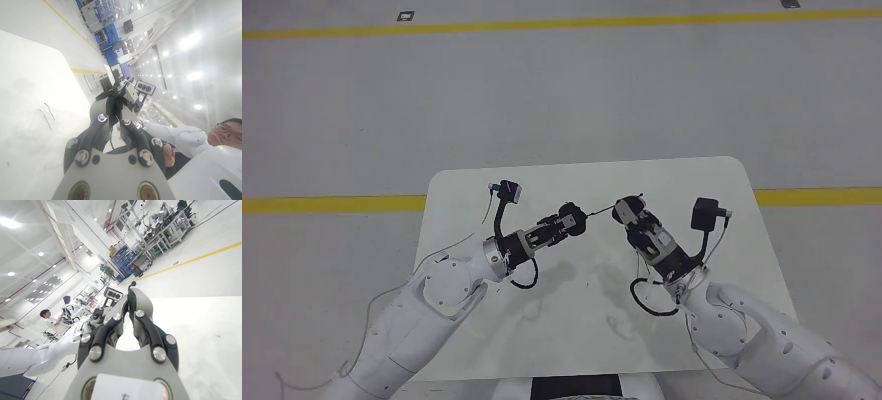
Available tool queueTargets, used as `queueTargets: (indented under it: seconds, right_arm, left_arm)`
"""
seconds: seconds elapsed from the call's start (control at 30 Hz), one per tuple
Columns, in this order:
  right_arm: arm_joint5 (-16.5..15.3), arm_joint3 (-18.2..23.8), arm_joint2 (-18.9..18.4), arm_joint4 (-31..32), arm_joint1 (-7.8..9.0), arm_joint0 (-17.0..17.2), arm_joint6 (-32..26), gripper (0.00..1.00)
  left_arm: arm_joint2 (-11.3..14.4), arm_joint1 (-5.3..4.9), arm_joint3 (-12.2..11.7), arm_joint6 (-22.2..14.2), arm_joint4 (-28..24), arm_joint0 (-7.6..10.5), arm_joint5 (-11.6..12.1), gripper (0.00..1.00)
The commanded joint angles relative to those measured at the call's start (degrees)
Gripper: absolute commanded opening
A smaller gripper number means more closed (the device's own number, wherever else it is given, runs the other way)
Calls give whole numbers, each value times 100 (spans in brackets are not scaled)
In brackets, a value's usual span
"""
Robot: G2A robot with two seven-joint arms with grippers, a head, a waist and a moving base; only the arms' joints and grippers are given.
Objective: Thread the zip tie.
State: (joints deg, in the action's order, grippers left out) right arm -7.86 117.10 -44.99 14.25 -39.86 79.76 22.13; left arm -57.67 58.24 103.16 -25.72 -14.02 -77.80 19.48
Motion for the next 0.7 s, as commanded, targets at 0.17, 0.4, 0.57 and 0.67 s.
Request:
queueTargets:
  seconds: [0.17,0.4,0.57,0.67]
  right_arm:
    - [-4,-25,-140,71,-116,110,-131,0]
    - [18,-61,-244,132,-240,178,-278,0]
    - [37,-74,-327,184,-321,231,-349,0]
    - [32,-74,-388,215,-368,273,-360,0]
  left_arm:
    - [0,0,0,0,0,0,0,0]
    - [0,0,0,0,0,0,0,0]
    - [0,0,0,0,0,0,0,0]
    - [0,0,0,0,0,0,0,0]
